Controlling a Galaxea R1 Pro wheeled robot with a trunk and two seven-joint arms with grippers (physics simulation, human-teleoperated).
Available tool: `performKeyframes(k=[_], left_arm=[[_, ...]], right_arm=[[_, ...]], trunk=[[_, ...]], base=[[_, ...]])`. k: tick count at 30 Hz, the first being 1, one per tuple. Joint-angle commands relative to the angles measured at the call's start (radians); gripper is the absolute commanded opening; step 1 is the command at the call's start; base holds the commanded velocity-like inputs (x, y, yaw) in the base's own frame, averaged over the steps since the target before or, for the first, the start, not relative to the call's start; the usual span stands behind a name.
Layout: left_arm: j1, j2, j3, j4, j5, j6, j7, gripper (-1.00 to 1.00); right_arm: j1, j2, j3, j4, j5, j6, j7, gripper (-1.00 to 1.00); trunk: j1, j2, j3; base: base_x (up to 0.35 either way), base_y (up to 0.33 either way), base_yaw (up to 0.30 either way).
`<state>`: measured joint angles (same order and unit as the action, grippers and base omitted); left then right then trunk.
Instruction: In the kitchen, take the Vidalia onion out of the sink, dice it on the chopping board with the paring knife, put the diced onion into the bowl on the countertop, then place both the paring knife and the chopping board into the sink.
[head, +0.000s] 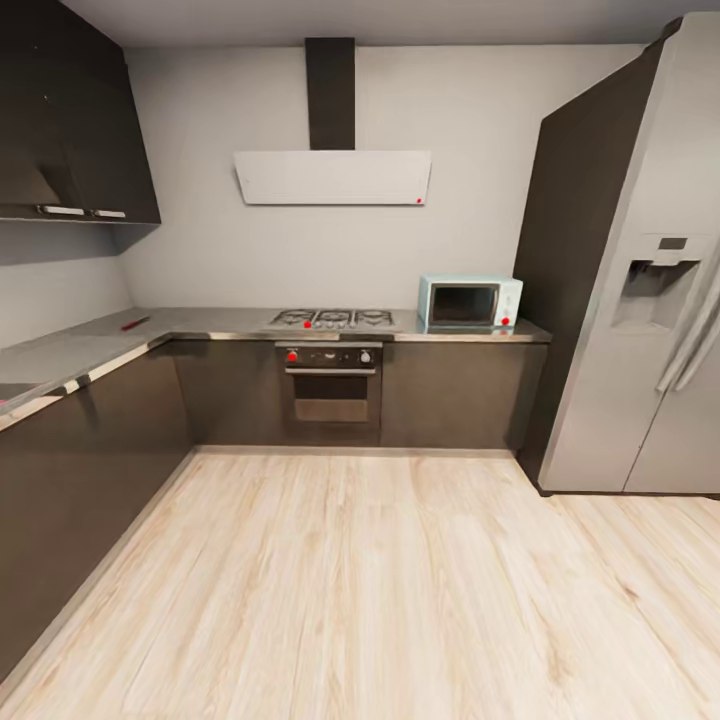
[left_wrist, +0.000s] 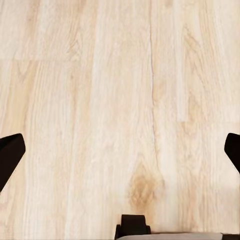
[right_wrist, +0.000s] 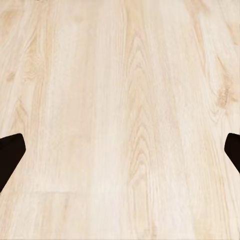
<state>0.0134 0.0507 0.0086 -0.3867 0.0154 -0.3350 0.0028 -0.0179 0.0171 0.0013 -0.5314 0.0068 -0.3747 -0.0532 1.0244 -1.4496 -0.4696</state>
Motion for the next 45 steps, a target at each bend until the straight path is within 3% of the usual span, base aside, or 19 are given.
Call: performKeyframes(k=[1,45], left_arm=[[0.000,0.000,0.001,-0.001,0.001,-0.001,0.000,1.00],[0.000,0.000,0.001,-0.001,0.001,-0.001,0.000,1.00]], right_arm=[[-0.001,0.000,0.000,0.001,0.001,-0.003,-0.004,1.00],[-0.001,0.001,0.000,0.001,0.001,-0.003,-0.004,1.00]], trunk=[[0.001,0.000,-0.001],[0.001,0.000,-0.001]], base=[[0.319,0.000,0.000],[0.316,0.000,0.000]])
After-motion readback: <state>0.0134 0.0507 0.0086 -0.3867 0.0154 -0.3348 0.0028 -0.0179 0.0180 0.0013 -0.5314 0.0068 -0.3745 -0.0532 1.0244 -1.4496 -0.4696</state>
